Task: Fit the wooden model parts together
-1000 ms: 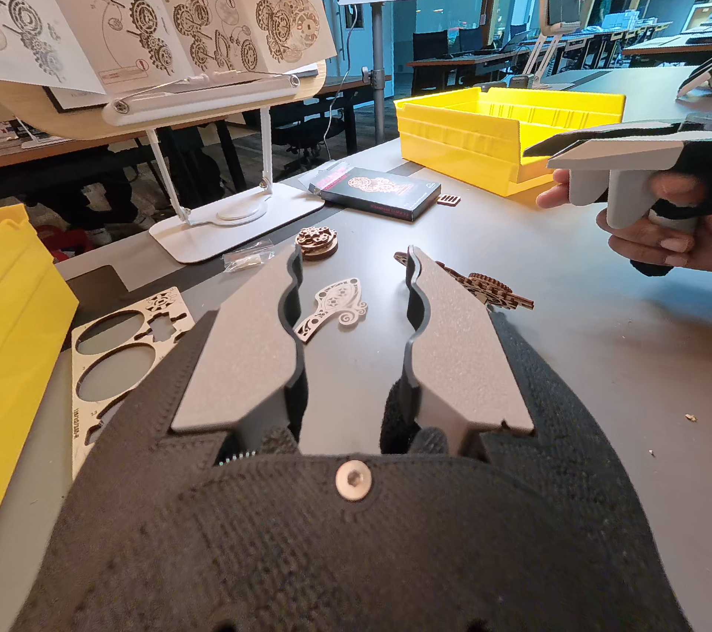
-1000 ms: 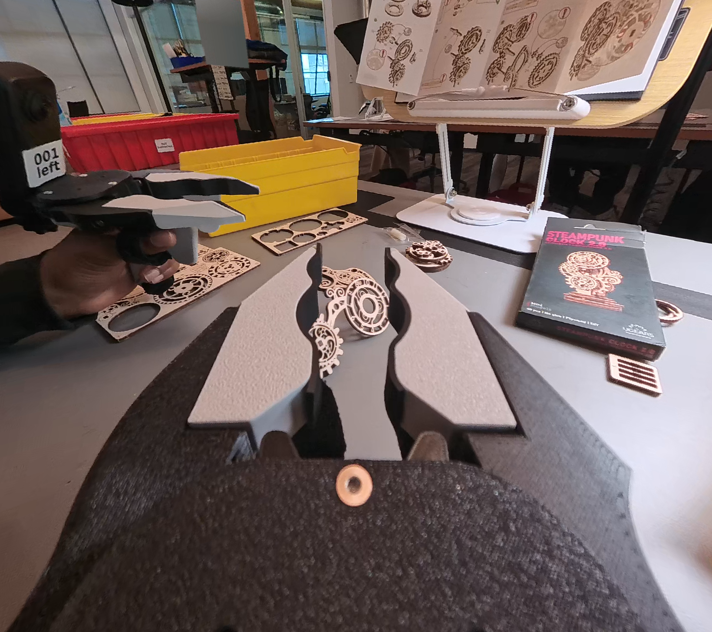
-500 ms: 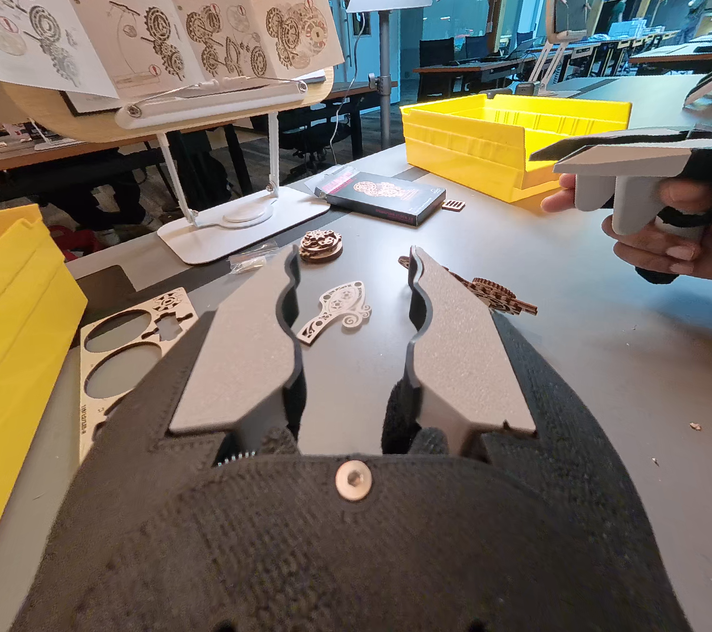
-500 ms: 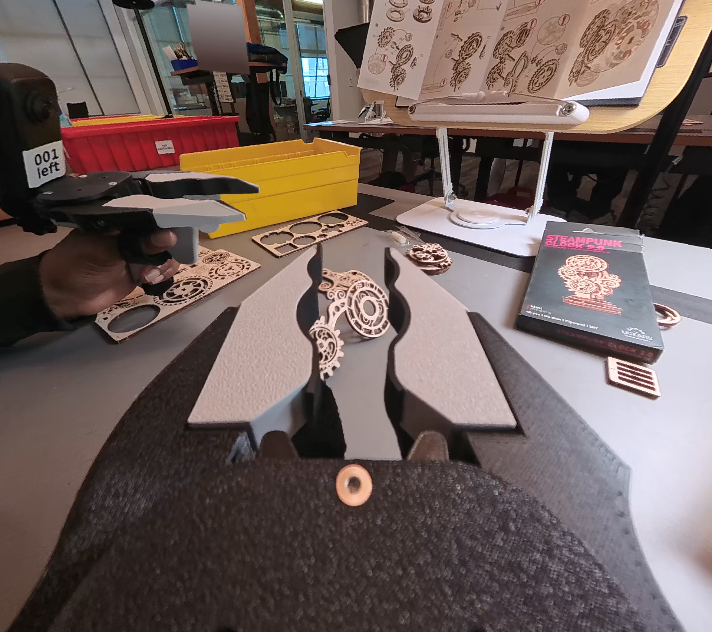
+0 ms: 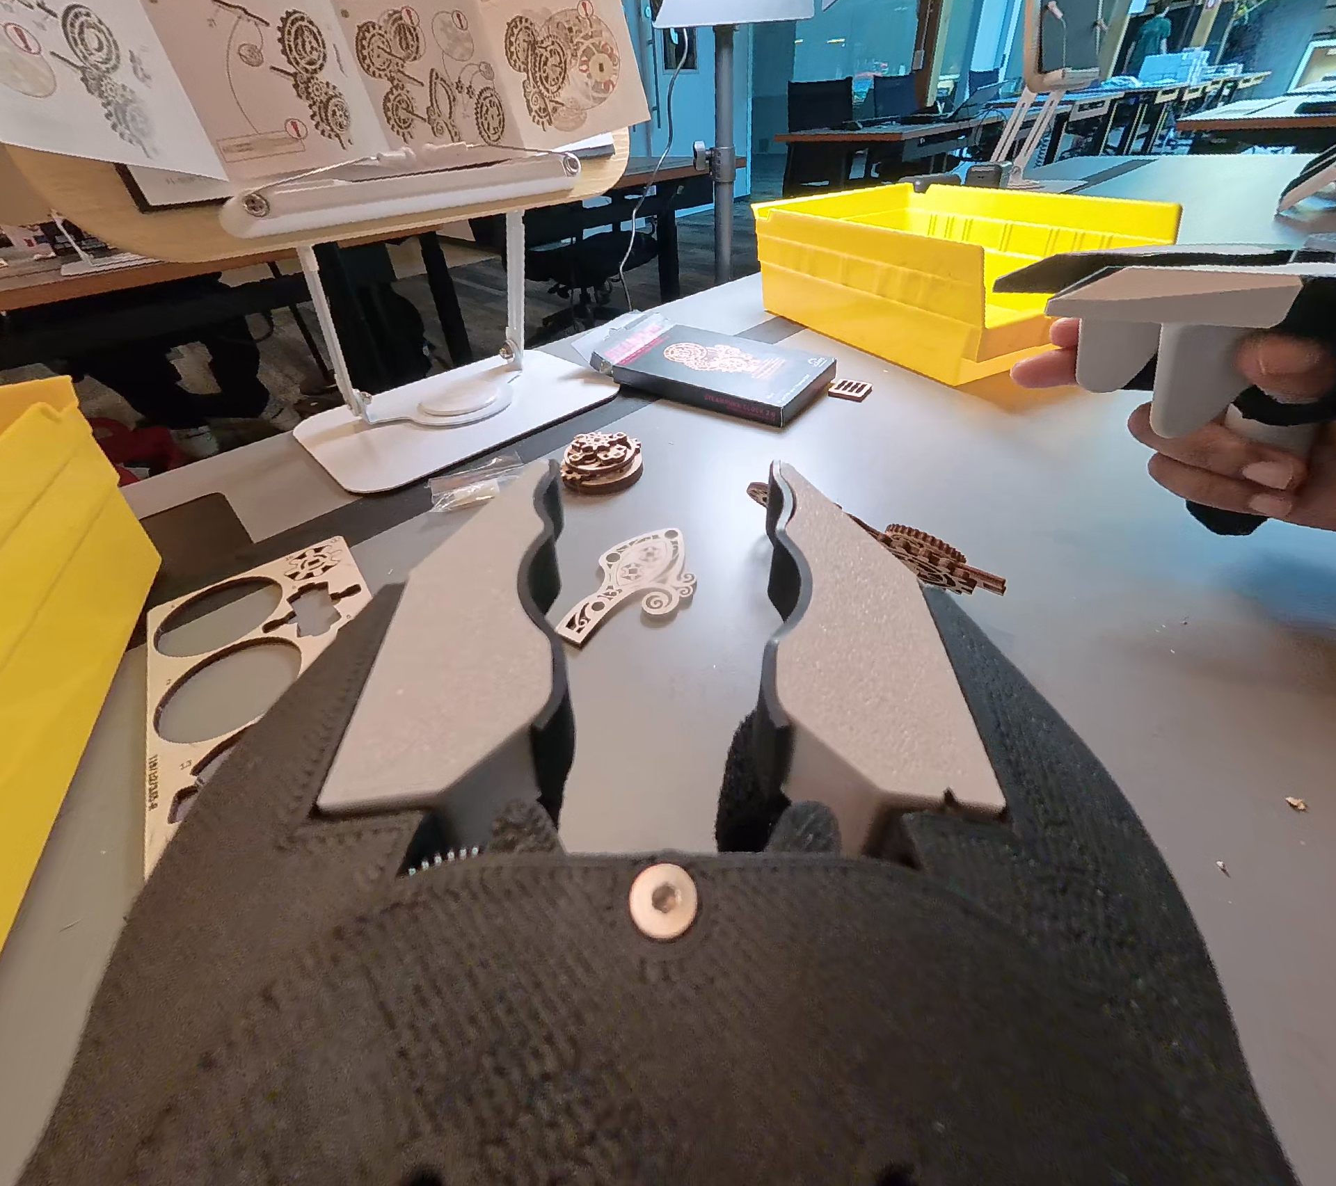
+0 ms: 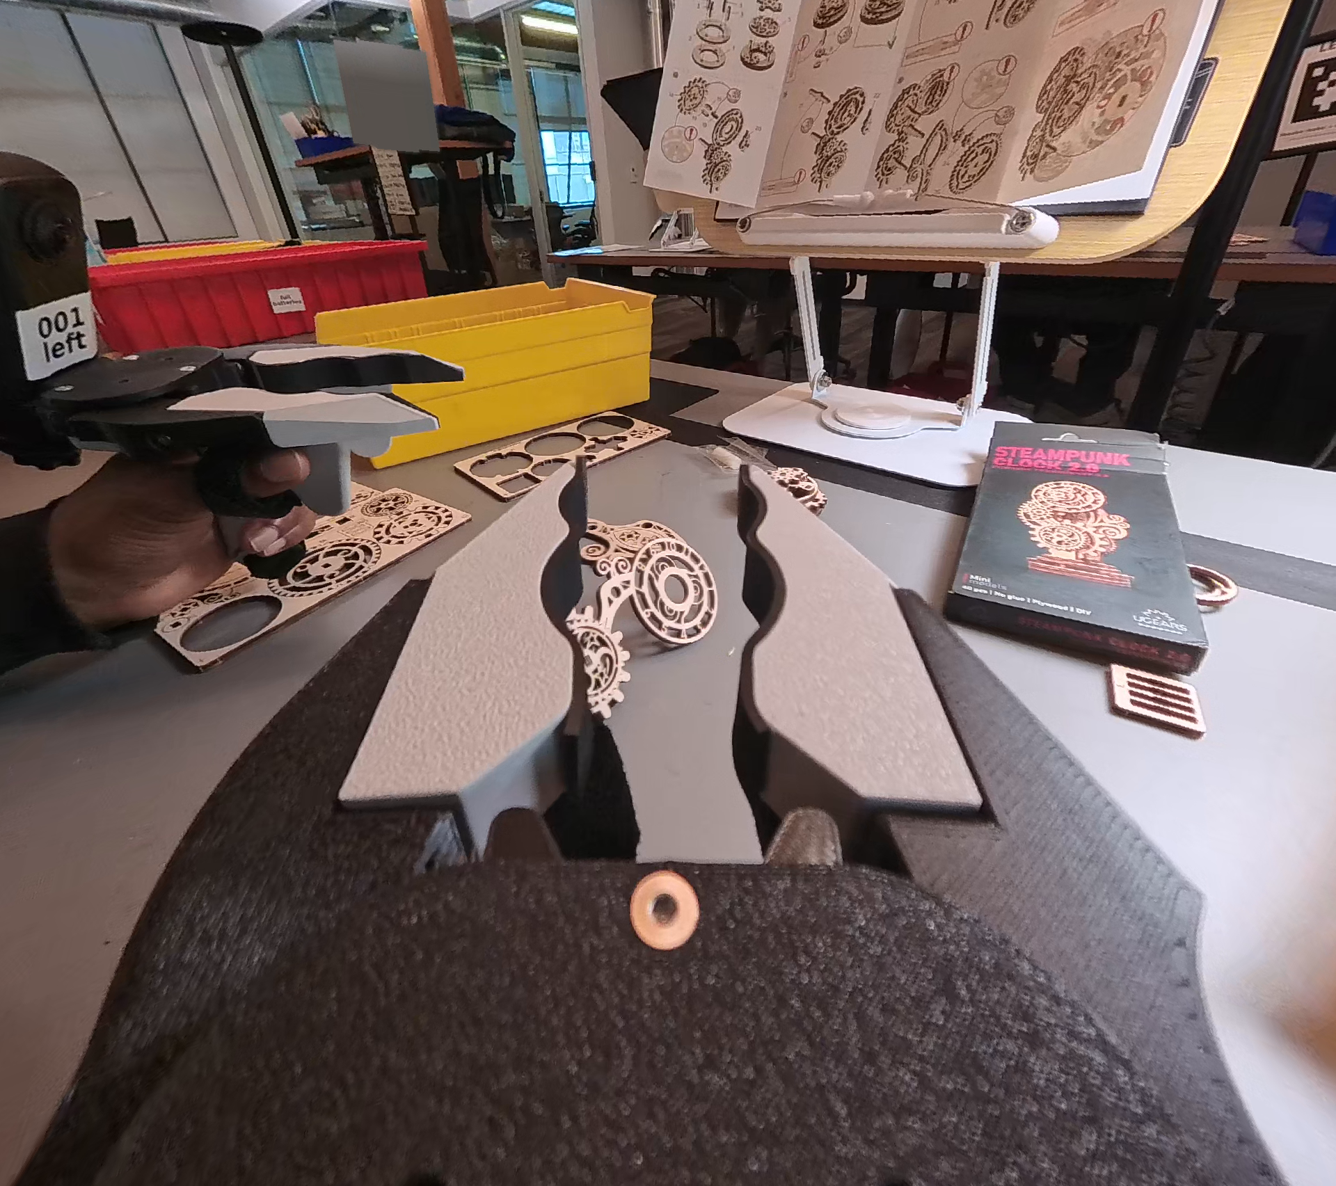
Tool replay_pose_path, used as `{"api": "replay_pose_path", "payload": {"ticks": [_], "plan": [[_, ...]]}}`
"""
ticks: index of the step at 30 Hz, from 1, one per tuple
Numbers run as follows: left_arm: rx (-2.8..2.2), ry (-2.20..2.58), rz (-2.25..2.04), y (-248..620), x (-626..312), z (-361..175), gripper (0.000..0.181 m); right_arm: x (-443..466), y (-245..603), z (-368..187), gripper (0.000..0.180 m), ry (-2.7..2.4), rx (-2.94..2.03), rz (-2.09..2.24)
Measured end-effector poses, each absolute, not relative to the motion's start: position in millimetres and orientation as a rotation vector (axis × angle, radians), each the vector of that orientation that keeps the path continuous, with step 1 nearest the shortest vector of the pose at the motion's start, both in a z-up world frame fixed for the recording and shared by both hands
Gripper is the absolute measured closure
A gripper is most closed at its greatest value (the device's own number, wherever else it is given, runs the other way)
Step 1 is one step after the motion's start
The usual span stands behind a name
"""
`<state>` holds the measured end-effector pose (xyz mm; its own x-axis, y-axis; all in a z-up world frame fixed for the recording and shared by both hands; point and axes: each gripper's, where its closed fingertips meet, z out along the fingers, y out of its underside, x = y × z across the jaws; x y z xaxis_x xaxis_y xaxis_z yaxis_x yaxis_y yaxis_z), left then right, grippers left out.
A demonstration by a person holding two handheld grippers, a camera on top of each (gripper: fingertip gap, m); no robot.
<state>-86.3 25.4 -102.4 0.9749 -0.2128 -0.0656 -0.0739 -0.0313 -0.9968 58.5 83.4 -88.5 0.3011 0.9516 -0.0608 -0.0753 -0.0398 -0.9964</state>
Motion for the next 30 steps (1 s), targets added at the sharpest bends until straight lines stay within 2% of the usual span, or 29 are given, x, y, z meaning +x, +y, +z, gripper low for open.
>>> {"api": "replay_pose_path", "payload": {"ticks": [1,16,30], "plan": [[-1.604,0.223,-0.113,25.4,-86.5,-102.6,0.125,58.1,82.7,-88.6,0.140,-0.910,-1.325,1.051],[-1.605,0.222,-0.126,24.8,-85.8,-102.5,0.126,52.6,69.1,-90.0,0.153,-0.980,-1.297,1.100],[-1.599,0.217,-0.119,24.1,-86.8,-101.1,0.127,54.9,71.6,-87.1,0.151,-0.961,-1.289,1.087]]}}
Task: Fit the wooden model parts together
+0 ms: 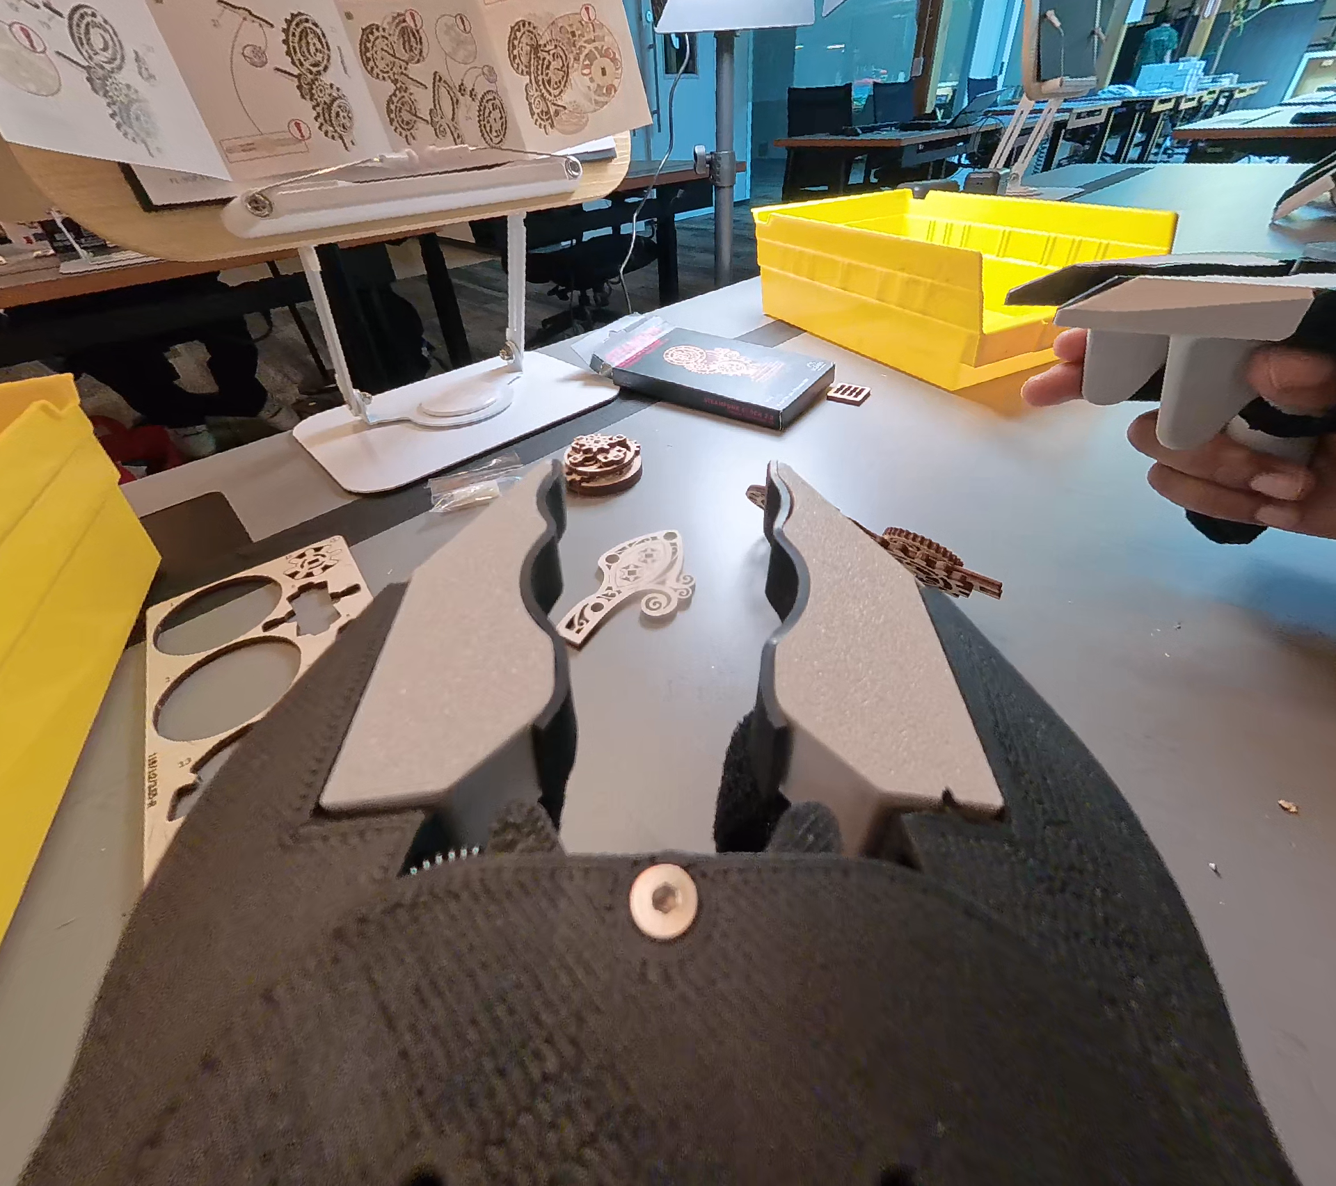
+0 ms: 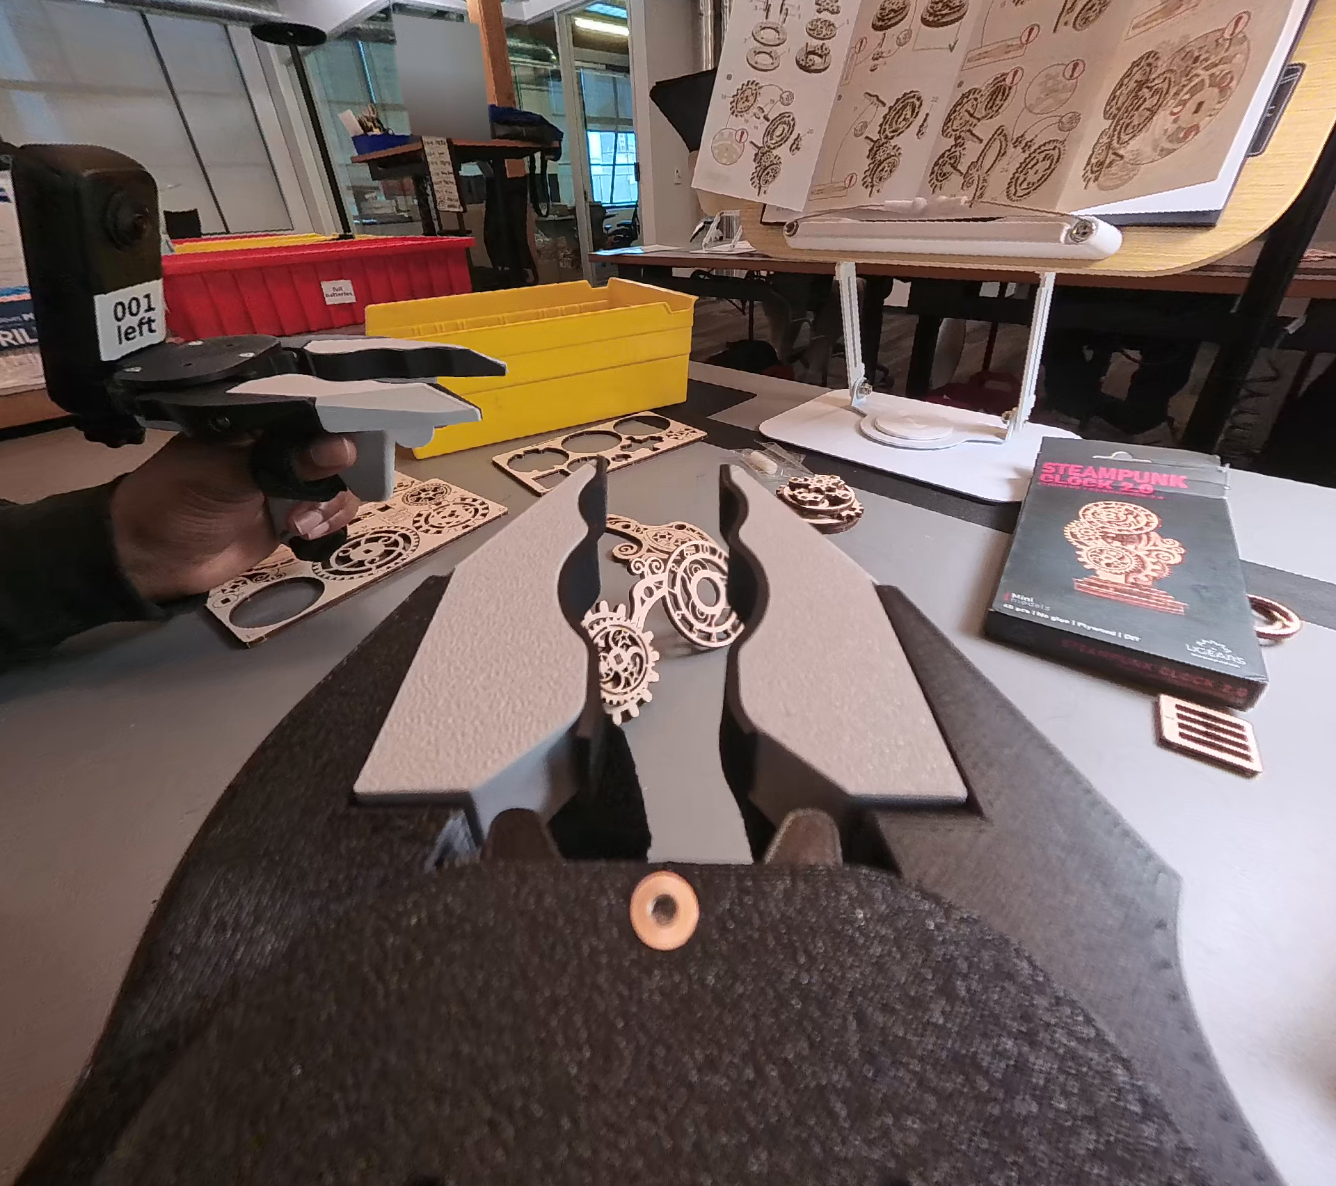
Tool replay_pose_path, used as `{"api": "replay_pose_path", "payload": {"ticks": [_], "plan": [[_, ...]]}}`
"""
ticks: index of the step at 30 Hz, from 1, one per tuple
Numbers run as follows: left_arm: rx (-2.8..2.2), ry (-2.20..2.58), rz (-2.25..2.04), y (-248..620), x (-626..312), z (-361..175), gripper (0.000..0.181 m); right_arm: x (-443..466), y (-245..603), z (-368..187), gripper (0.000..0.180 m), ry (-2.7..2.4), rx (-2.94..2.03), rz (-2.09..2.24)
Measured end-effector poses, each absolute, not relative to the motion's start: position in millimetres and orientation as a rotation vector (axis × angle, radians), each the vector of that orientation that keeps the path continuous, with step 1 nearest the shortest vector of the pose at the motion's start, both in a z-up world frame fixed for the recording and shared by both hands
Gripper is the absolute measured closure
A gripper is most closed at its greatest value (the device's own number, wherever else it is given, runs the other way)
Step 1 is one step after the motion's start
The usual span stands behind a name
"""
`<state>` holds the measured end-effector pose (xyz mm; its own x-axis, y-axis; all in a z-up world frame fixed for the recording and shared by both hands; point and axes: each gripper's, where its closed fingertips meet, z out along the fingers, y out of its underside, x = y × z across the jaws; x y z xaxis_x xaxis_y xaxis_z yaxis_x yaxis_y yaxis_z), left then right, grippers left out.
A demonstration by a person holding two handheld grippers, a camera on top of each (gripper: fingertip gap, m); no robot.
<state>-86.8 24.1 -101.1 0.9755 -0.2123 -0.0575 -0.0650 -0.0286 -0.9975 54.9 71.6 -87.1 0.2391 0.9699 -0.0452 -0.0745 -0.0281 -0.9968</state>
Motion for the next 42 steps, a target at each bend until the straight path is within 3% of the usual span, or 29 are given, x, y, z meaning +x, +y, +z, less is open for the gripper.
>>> {"api": "replay_pose_path", "payload": {"ticks": [42], "plan": [[-1.624,0.210,-0.110,26.0,-87.4,-105.2,0.130,58.4,77.7,-84.3,0.144,-0.922,-1.304,1.067]]}}
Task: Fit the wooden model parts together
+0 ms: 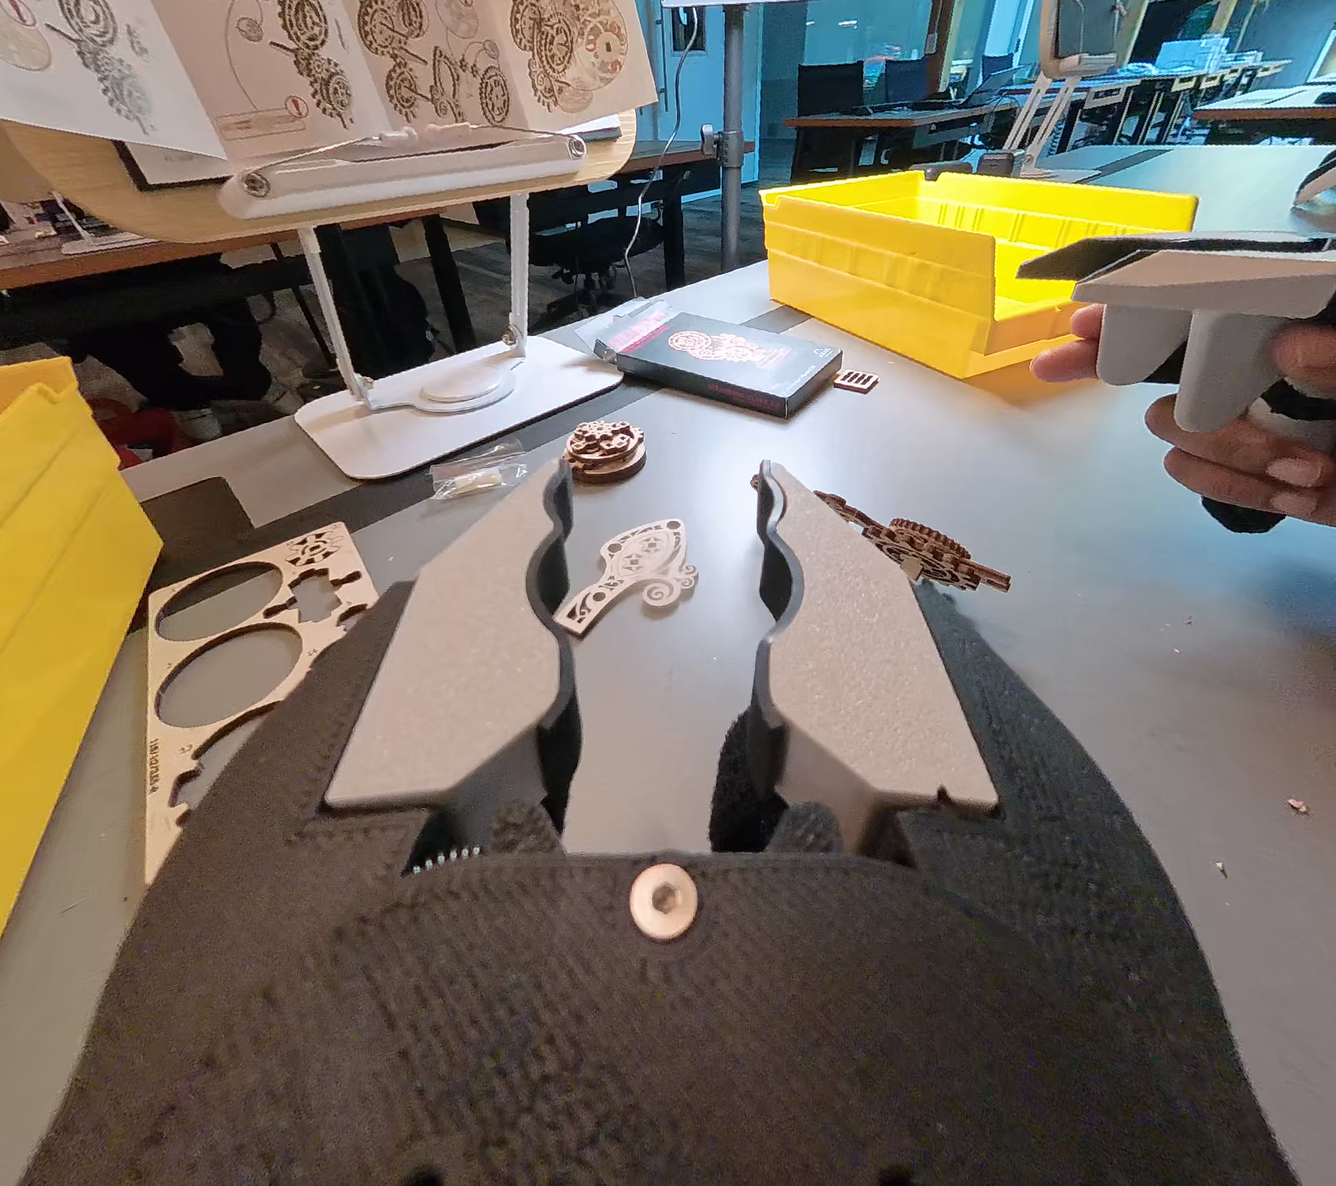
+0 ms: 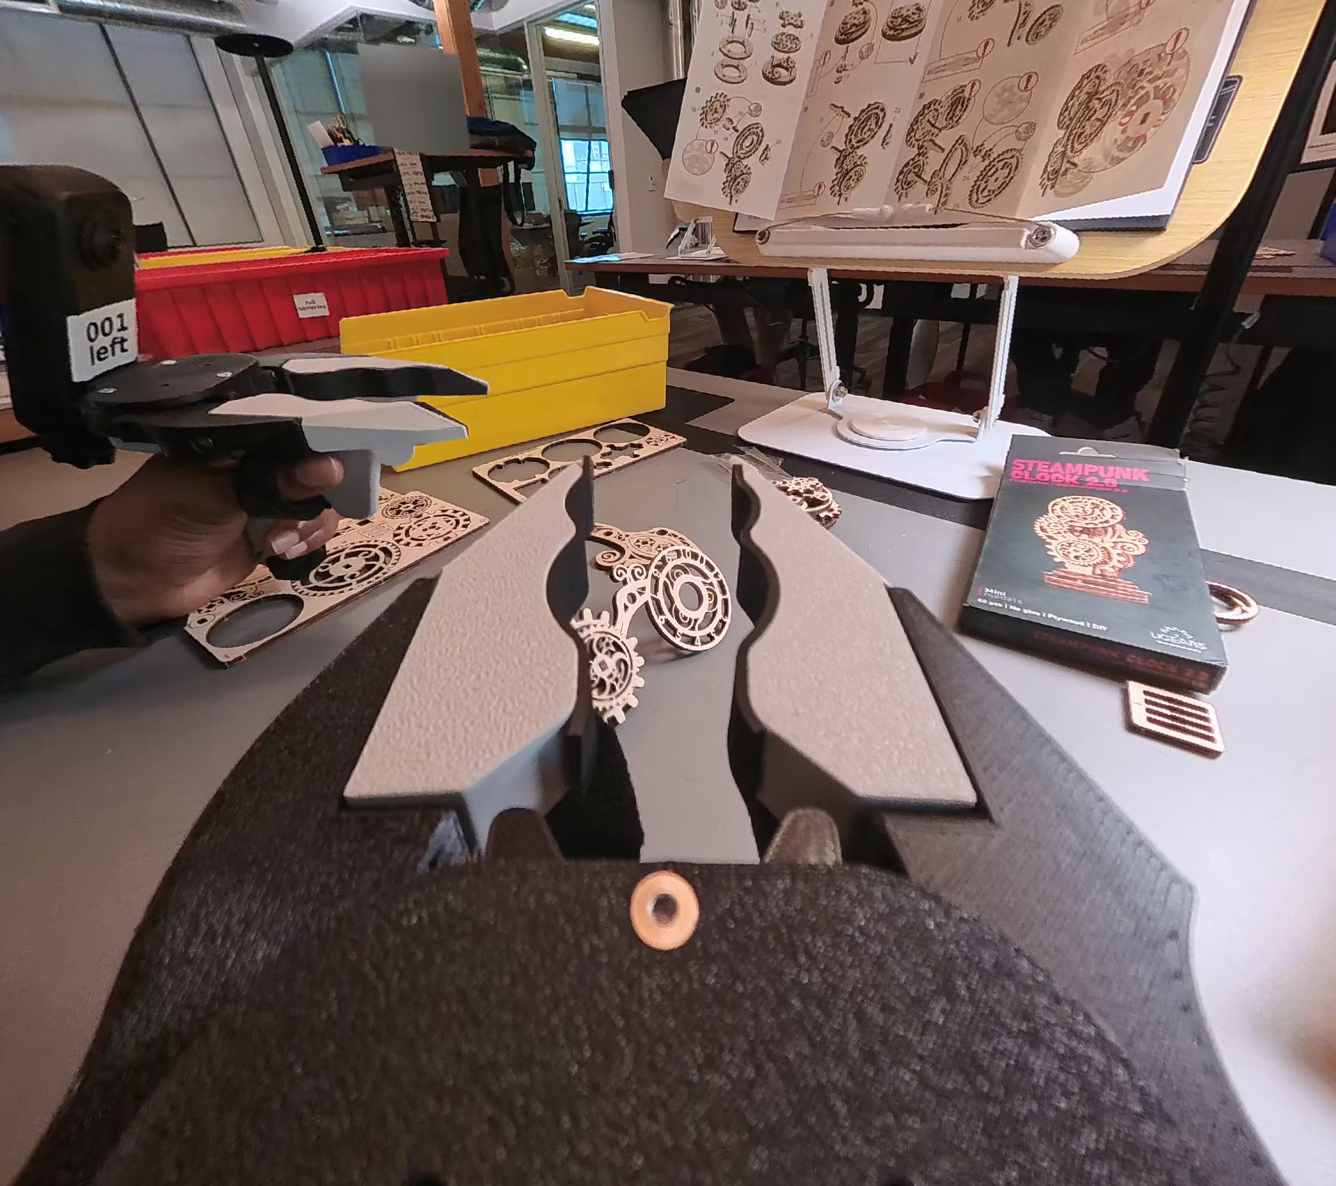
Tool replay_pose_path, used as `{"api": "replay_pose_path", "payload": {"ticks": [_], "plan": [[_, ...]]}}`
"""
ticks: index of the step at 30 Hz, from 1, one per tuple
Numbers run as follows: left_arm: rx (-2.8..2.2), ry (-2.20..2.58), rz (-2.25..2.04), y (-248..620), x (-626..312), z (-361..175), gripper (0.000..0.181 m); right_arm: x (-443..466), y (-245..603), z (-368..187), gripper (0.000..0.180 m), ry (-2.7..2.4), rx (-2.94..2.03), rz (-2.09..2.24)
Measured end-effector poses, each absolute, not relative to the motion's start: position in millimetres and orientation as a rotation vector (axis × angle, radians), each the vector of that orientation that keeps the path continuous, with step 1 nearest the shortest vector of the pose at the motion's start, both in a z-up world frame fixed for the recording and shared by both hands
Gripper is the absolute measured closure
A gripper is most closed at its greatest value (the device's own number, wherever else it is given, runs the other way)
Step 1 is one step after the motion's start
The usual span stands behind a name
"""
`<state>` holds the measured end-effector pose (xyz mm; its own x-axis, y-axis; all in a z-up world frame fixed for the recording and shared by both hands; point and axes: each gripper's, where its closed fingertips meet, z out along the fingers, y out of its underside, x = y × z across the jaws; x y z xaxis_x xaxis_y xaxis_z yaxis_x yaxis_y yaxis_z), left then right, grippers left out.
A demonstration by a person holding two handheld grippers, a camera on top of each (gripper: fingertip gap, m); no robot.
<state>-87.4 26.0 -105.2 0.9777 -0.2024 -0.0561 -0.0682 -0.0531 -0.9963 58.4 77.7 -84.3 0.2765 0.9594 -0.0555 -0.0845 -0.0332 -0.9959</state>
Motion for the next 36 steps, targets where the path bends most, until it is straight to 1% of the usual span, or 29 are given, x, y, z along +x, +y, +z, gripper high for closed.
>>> {"api": "replay_pose_path", "payload": {"ticks": [4,8,10,13,16,19,26,36], "plan": [[-1.617,0.207,-0.108,24.8,-88.4,-103.0,0.130,56.9,82.0,-87.7,0.150,-0.924,-1.318,1.046],[-1.608,0.212,-0.104,23.6,-87.9,-100.0,0.130,51.9,100.0,-81.5,0.165,-0.920,-1.322,0.981],[-1.603,0.213,-0.102,22.6,-88.1,-98.3,0.130,49.2,118.1,-64.8,0.171,-0.901,-1.285,0.921],[-1.597,0.213,-0.093,21.1,-88.7,-96.3,0.129,40.3,148.3,-29.3,0.175,-0.858,-1.223,0.889],[-1.596,0.213,-0.087,20.3,-89.3,-95.7,0.129,25.3,180.4,1.4,0.177,-0.825,-1.172,0.851],[-1.600,0.214,-0.086,20.8,-89.7,-97.2,0.129,6.7,211.1,19.5,0.177,-0.822,-1.153,0.801],[-1.611,0.221,-0.117,23.1,-87.7,-102.3,0.129,-34.5,263.1,34.8,0.178,-0.871,-1.144,0.680],[-1.611,0.209,-0.160,23.5,-85.9,-102.7,0.129,-80.0,302.9,61.8,0.175,-0.899,-1.134,0.596]]}}
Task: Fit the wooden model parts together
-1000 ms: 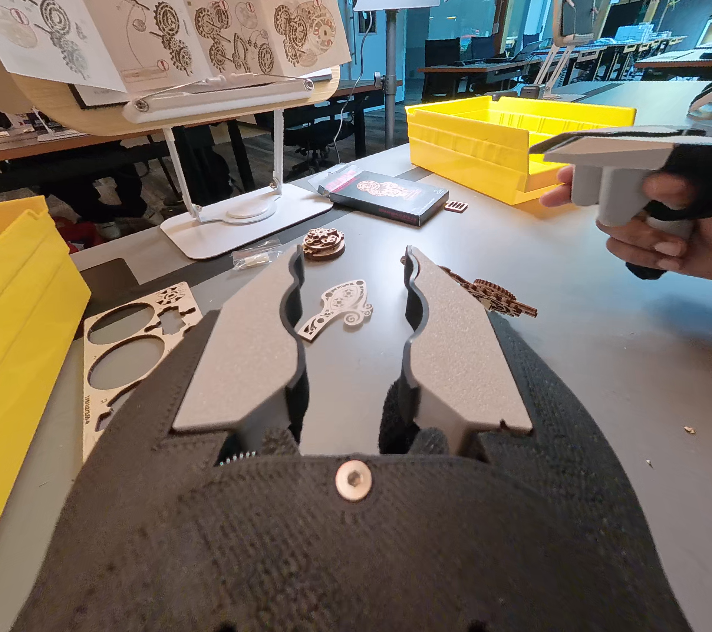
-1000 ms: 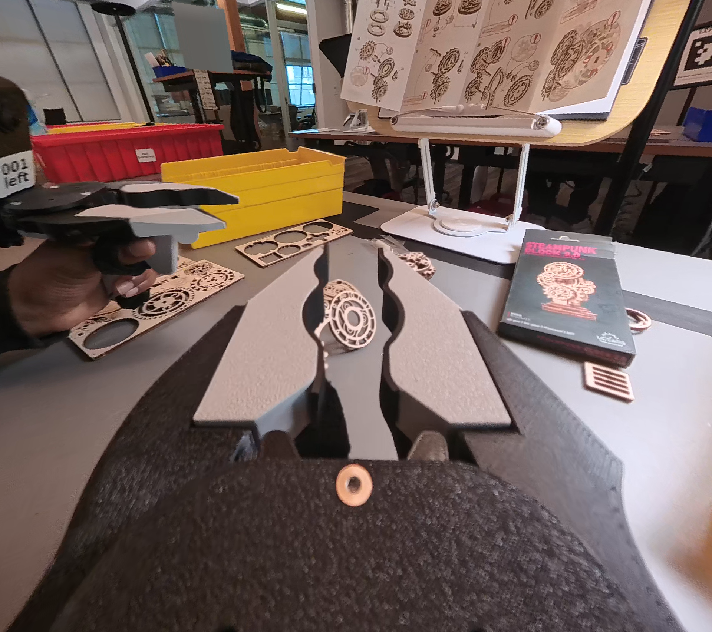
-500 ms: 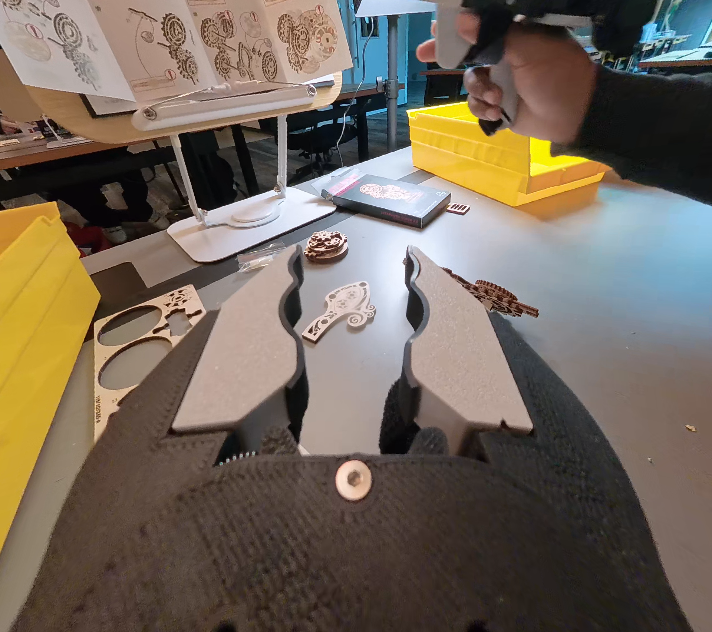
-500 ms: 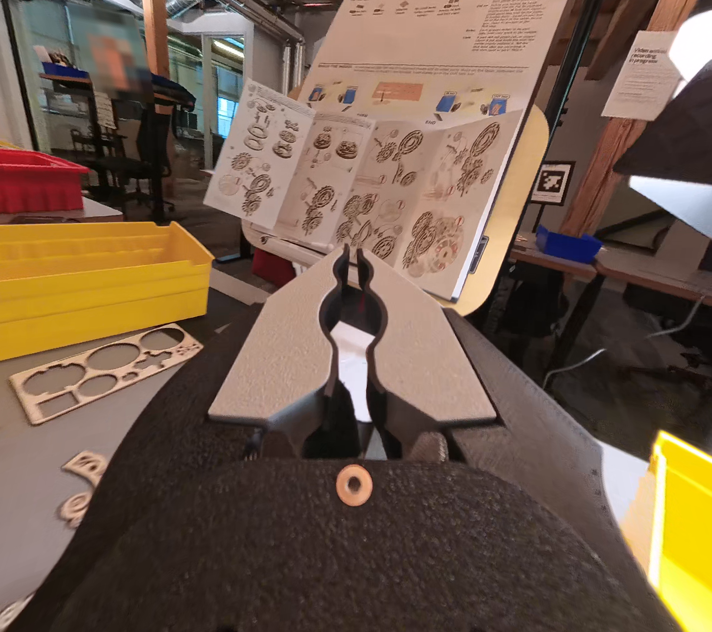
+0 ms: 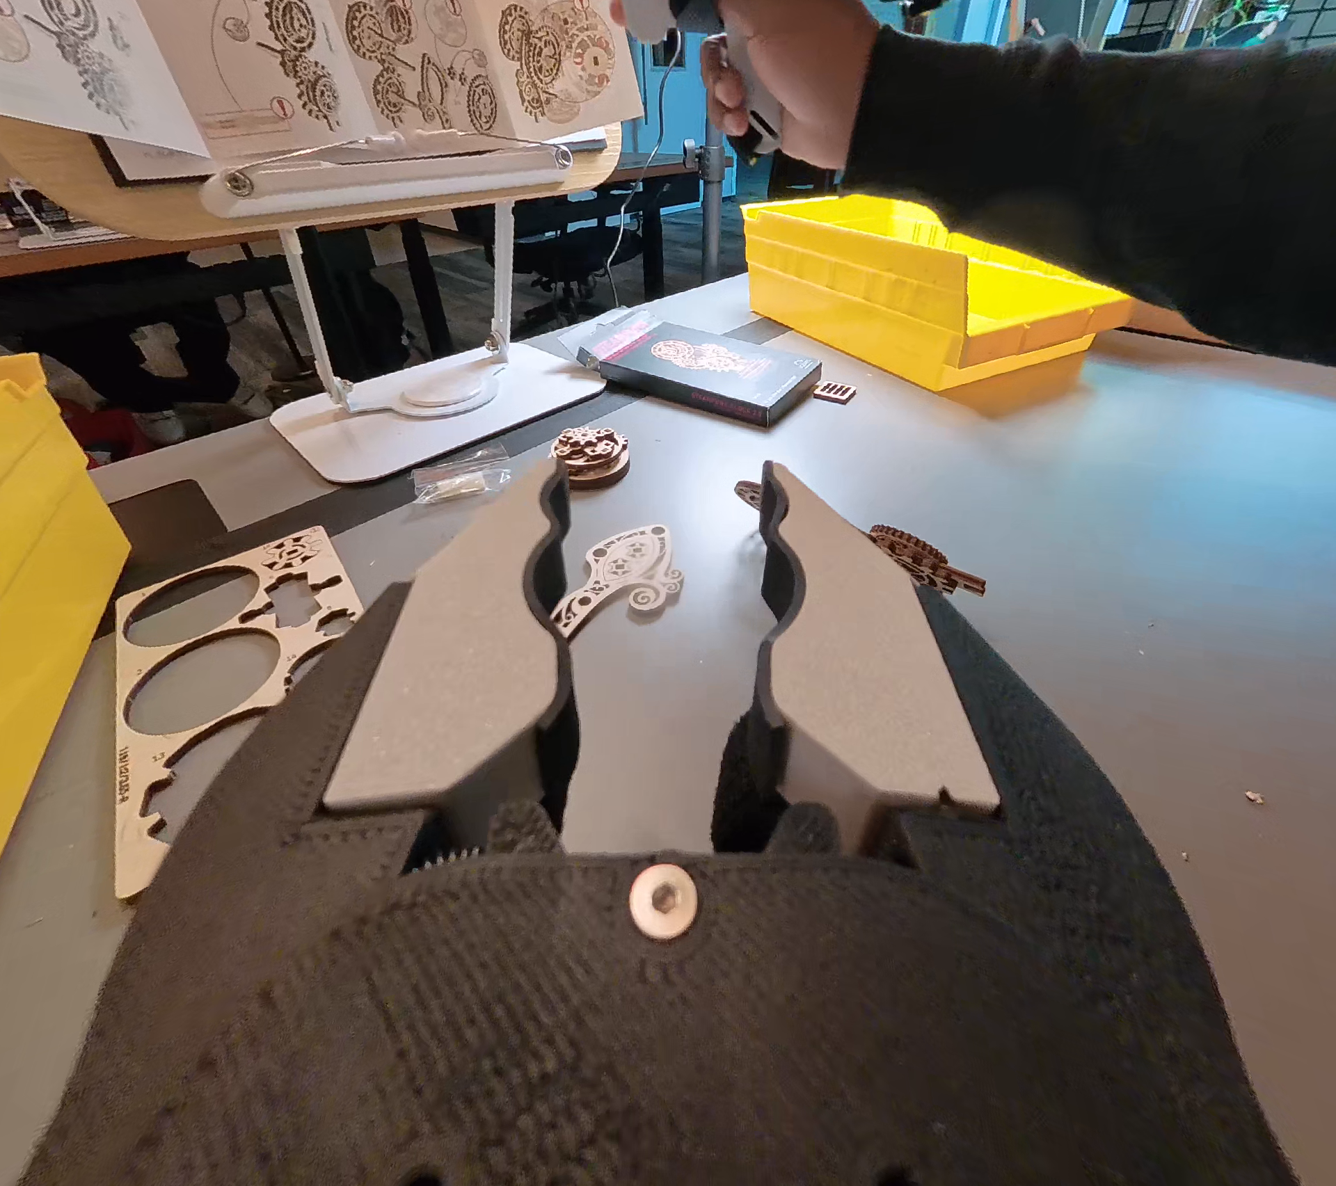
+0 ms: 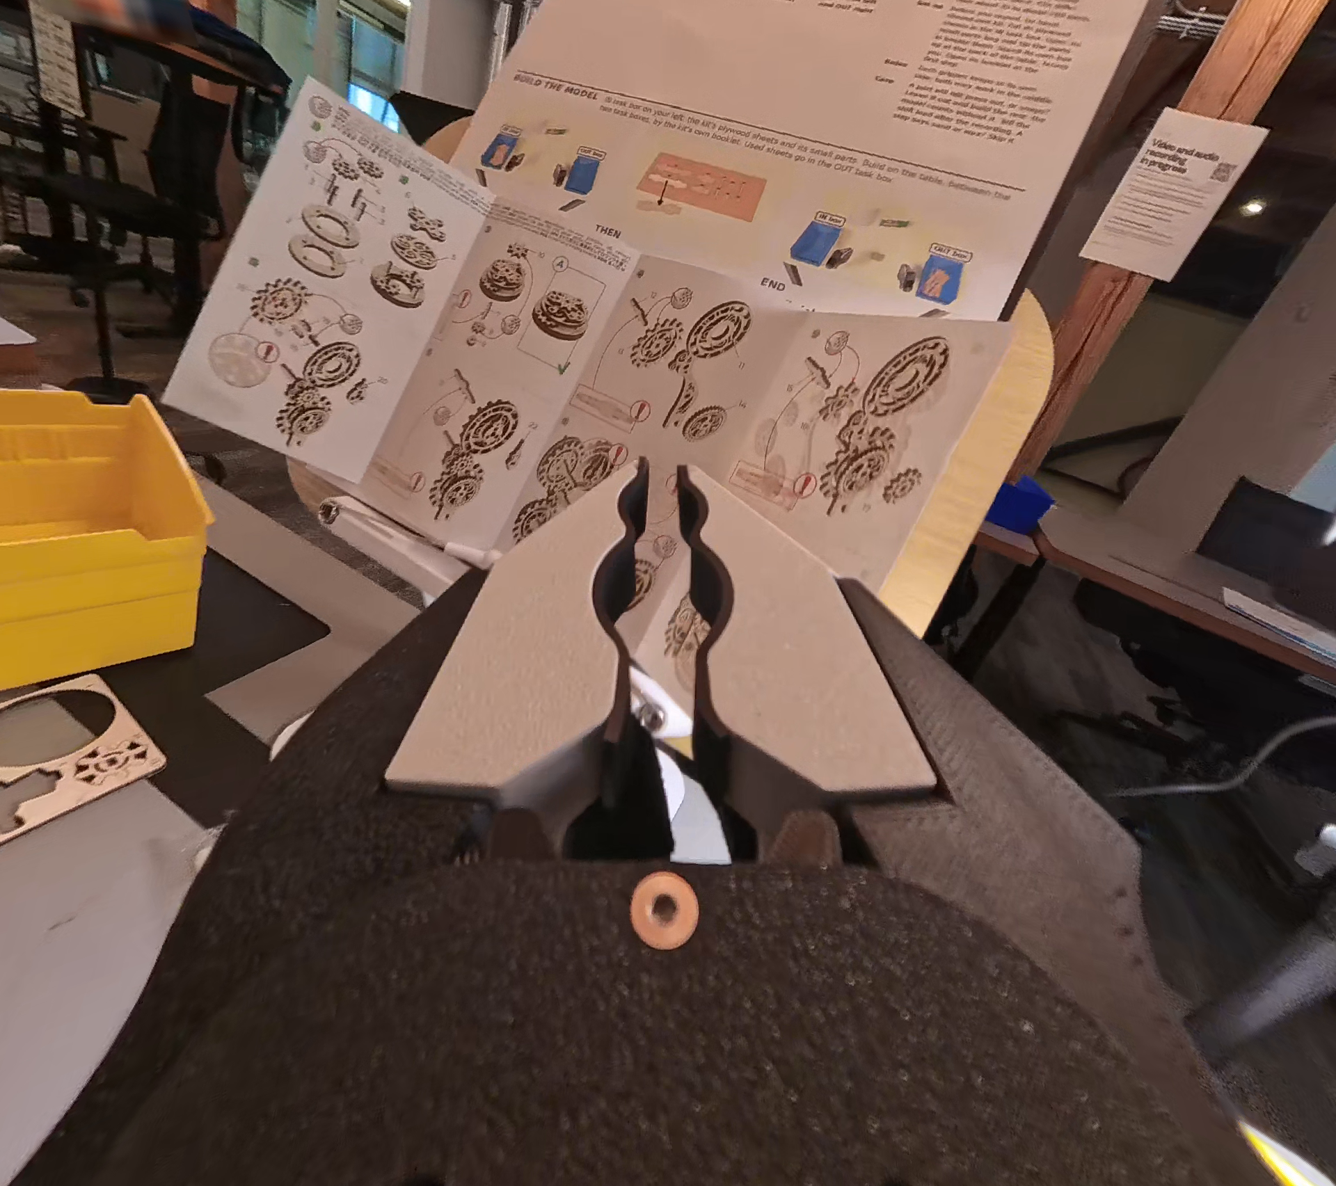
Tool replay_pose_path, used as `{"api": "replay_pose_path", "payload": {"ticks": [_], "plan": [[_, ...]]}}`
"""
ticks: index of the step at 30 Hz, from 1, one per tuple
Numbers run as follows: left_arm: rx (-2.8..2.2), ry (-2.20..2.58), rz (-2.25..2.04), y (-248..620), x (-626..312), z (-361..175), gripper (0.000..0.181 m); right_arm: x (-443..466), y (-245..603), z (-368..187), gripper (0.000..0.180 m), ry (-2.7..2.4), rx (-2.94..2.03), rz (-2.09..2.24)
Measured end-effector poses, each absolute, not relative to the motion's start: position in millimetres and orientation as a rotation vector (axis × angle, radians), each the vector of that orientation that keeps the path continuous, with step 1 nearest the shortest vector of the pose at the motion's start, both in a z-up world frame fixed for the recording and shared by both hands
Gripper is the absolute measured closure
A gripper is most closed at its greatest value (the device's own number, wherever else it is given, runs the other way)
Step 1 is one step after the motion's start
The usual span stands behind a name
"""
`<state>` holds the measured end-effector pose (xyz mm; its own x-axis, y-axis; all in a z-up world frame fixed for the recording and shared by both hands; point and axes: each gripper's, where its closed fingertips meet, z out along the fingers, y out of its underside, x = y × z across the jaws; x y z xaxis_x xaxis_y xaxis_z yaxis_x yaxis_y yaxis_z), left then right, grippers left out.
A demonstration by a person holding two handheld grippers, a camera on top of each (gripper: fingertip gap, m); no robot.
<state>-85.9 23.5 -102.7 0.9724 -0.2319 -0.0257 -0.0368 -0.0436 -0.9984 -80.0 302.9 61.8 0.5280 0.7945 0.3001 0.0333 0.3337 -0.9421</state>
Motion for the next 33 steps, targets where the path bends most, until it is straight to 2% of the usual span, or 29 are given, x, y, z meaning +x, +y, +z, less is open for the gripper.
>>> {"api": "replay_pose_path", "payload": {"ticks": [14,33], "plan": [[-1.606,0.205,-0.158,22.9,-88.8,-100.5,0.131,-101.3,343.3,89.0,0.166,-0.891,-1.185,0.490],[-1.612,0.171,-0.190,24.6,-95.1,-103.1,0.132,-97.6,366.8,72.9,0.167,-0.902,-1.219,0.460]]}}
